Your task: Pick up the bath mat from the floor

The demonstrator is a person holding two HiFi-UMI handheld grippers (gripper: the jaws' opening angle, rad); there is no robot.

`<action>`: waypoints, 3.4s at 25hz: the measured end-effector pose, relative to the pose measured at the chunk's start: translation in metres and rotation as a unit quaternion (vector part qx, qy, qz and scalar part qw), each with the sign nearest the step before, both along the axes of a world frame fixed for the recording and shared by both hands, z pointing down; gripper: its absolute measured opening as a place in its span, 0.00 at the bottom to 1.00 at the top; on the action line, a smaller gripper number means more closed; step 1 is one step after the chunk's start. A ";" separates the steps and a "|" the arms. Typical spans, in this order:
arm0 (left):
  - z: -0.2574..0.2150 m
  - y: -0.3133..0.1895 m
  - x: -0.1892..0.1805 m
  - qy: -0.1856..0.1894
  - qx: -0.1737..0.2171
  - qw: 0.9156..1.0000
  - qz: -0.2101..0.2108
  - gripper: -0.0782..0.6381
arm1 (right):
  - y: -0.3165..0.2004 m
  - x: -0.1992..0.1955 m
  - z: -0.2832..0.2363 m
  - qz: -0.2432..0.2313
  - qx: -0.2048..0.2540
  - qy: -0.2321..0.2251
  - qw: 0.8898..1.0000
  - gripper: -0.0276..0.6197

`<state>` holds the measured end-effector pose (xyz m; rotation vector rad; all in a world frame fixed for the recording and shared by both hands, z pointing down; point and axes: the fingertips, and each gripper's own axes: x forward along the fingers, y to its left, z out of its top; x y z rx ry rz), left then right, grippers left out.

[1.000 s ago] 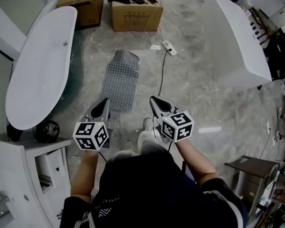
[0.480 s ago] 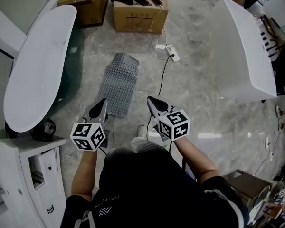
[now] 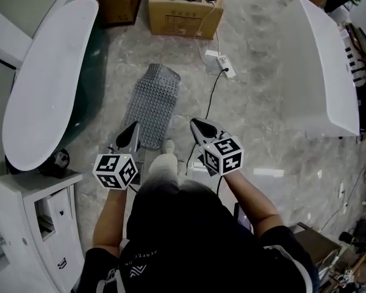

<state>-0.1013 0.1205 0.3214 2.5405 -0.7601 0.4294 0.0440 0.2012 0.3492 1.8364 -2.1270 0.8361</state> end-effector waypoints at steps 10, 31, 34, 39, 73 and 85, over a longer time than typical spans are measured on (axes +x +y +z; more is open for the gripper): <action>0.022 -0.075 0.041 0.012 -0.020 1.000 0.006 0.12 | -0.083 0.030 0.010 -0.029 -0.010 0.010 0.999 0.04; 0.070 -0.205 0.083 -0.009 -0.021 1.000 -0.004 0.12 | -0.223 0.073 0.071 -0.085 -0.067 0.021 0.994 0.13; 0.079 -0.218 0.089 -0.014 -0.023 1.000 -0.013 0.12 | -0.240 0.079 0.082 -0.098 -0.071 0.019 0.992 0.13; 0.098 -0.241 0.103 -0.025 -0.028 0.999 -0.035 0.12 | -0.271 0.099 0.103 -0.123 -0.079 0.018 0.989 0.15; 0.356 -0.319 0.182 -0.153 -0.076 0.982 -0.084 0.12 | -0.393 0.186 0.388 -0.199 -0.166 -0.002 0.966 0.30; 0.475 -0.325 0.170 -0.174 -0.094 0.976 -0.095 0.12 | -0.394 0.178 0.509 -0.202 -0.187 0.004 0.961 0.31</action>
